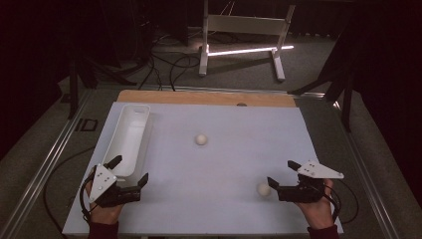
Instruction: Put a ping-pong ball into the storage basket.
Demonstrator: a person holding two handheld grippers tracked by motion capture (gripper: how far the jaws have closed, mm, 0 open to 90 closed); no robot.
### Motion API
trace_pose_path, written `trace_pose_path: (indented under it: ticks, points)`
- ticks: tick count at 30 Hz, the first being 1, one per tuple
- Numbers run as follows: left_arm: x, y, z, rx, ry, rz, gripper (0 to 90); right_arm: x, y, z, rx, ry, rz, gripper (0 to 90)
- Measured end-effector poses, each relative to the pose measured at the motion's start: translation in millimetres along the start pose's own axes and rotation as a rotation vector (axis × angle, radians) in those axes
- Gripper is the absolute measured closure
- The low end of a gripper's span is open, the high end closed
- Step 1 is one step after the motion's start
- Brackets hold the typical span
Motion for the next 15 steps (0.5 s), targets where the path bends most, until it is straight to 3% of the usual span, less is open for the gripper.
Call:
trace_pose_path:
  ticks: [15]
  points:
    - [0.2,-0.5,0.2,0.003,0.0,-0.001,1.0,-0.9,0.8,12.2,-0.019,0.064,-0.011,7.3]
Point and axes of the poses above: each handheld gripper's, and its own axes: z roughly forward along the jaws, x roughly out of its underside, y roughly to its left, the point moved 4 cm from there along z, roughly forward along the jaws, and after that the axes turned 11 degrees about -y, right-handed, at the moved point
